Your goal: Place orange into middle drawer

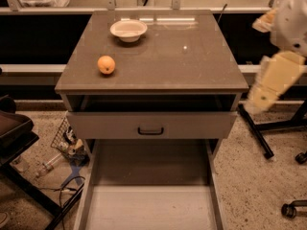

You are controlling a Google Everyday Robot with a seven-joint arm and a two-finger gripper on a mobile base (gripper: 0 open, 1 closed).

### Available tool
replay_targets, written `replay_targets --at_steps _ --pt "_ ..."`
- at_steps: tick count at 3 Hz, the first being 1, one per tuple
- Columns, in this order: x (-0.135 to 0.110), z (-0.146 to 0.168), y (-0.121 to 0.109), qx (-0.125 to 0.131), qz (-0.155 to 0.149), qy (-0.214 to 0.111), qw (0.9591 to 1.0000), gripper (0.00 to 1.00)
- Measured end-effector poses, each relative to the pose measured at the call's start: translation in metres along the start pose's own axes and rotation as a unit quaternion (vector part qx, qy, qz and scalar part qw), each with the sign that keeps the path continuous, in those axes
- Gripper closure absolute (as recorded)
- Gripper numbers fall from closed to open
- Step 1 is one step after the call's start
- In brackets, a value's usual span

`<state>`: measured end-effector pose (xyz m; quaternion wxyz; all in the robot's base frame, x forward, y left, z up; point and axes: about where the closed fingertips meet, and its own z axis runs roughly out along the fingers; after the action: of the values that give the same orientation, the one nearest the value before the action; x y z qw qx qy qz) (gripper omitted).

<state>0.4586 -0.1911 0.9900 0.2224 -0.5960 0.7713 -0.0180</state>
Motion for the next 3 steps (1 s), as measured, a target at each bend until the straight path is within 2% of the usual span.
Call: replay_targets --at_steps 1,2,3 --pt "-0.040 0.029 -0.038 0.009 0.025 -0.126 0.9916 0.00" --pt "-0.119 0.068 -0.091 0.006 0.068 -0.317 0.9458 0.00" --pt "-0.167 0.087 -0.099 0.002 0.090 -0.424 0.9013 0.00"
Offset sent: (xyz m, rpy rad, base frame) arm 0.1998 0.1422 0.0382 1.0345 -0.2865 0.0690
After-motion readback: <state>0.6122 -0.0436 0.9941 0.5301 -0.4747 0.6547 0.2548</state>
